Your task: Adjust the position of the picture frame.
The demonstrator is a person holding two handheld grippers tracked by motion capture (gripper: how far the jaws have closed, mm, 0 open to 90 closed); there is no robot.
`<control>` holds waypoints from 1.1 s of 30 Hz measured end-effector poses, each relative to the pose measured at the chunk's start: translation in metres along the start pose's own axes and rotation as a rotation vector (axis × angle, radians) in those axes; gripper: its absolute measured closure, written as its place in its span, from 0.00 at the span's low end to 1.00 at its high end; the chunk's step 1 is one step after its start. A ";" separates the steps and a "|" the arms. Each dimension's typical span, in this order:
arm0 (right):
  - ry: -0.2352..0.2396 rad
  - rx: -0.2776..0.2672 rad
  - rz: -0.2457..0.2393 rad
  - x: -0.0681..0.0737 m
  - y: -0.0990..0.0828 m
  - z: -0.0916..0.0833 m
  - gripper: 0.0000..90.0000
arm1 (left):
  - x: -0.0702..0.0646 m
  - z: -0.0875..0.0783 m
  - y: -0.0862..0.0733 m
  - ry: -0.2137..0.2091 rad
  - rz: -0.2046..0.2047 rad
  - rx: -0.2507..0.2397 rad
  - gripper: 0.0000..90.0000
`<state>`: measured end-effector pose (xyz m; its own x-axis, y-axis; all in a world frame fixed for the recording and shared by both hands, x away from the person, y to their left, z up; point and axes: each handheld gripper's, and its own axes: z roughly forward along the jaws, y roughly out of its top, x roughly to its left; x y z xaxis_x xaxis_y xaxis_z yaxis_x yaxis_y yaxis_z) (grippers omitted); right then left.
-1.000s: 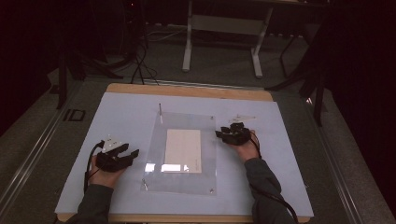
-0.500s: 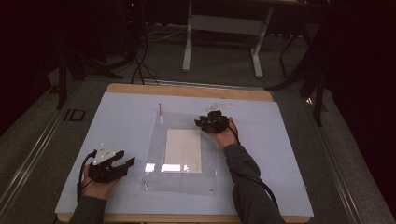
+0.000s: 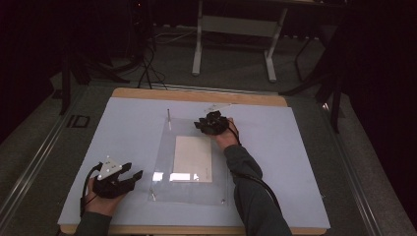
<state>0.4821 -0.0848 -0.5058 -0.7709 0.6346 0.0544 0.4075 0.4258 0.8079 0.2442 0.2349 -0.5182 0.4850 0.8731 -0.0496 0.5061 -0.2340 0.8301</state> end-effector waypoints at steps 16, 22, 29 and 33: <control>0.020 0.006 -0.008 0.014 0.024 0.028 0.76 | -0.010 -0.010 -0.012 -0.082 0.037 -0.012 0.54; 0.023 0.008 -0.004 0.014 0.026 0.029 0.75 | -0.020 -0.016 -0.019 -0.122 0.077 -0.011 0.54; 0.027 0.006 -0.009 0.015 0.030 0.030 0.74 | -0.031 -0.021 -0.027 -0.175 0.124 -0.007 0.57; 0.033 0.001 -0.015 0.017 0.034 0.032 0.74 | -0.037 -0.018 -0.026 -0.212 0.143 -0.011 0.60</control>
<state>0.4989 -0.0387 -0.4965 -0.7927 0.6065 0.0619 0.3962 0.4353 0.8084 0.2005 0.2162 -0.5283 0.6903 0.7221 -0.0451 0.4142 -0.3433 0.8430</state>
